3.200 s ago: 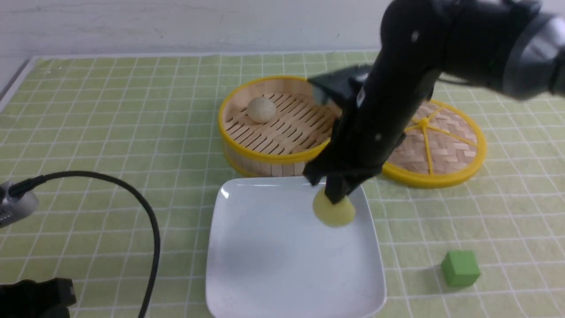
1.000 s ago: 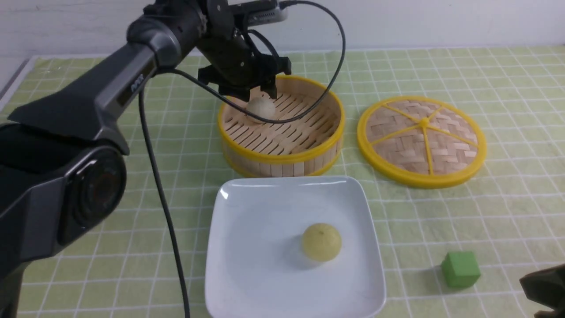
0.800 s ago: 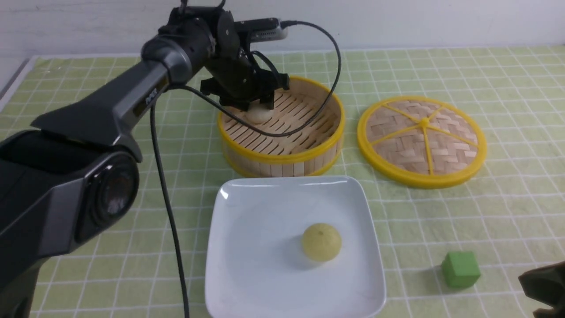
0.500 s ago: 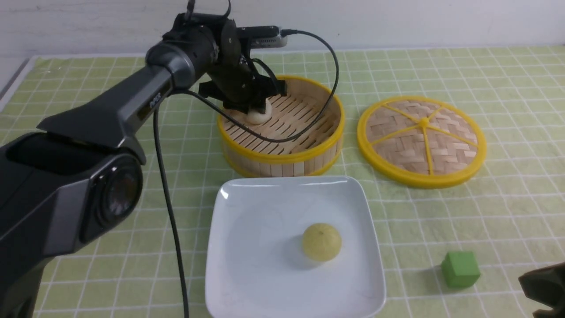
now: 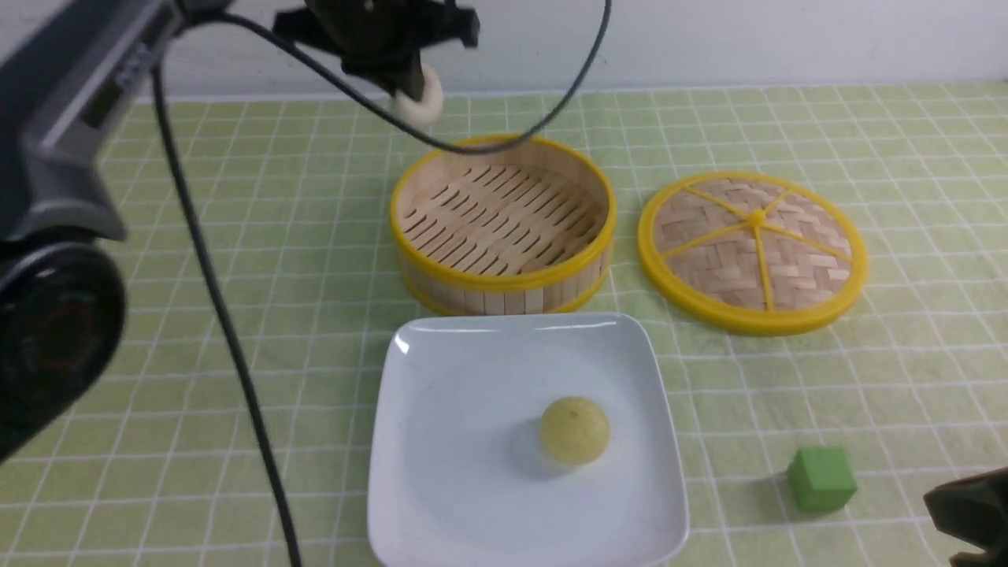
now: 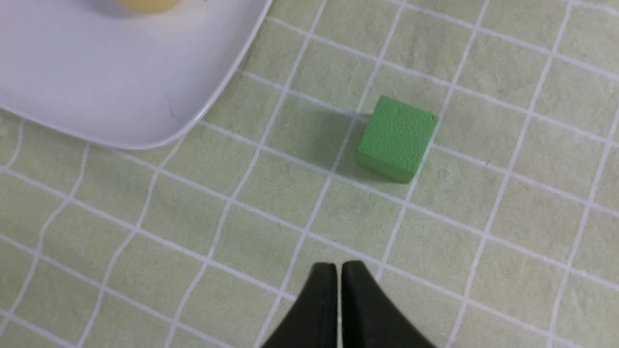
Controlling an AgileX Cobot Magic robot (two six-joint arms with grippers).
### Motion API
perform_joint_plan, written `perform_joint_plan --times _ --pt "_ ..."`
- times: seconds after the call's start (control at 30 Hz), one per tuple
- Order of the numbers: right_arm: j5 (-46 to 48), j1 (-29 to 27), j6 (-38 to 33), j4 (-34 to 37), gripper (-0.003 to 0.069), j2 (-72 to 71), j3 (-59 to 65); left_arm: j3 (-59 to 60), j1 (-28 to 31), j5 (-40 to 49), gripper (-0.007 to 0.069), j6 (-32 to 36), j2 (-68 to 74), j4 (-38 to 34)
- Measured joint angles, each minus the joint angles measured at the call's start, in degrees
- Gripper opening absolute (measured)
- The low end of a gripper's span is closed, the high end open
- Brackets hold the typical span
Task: Put the steamed buns into the plate on the green tablecloth.
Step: 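Carry the bun from the bamboo steamer to the plate with the left gripper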
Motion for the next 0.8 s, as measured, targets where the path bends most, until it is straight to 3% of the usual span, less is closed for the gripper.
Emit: perform_joint_plan --times 0.13,0.27,0.4,0.53,0.8 --pt "-0.11 0.00 0.00 0.00 0.0037 0.00 0.76 15.64 -0.56 0.00 0.0029 -0.33 -11.30 -2.85" --pt "-0.22 0.00 0.00 0.00 0.0043 0.05 1.22 40.09 -3.93 -0.16 0.0032 -0.89 -19.71 -3.91" --pt "-1.05 0.00 0.00 0.00 0.0047 0.05 1.24 54.34 -8.53 -6.89 0.0045 -4.06 -21.11 -4.42" --pt "-1.22 0.00 0.00 0.00 0.0051 0.05 1.24 62.96 -12.79 -20.77 0.0127 -7.57 -19.62 -4.53" --pt "3.13 0.00 0.05 0.19 0.0053 -4.48 -0.77 63.42 -14.00 -27.92 0.0389 -8.19 -17.19 -4.67"
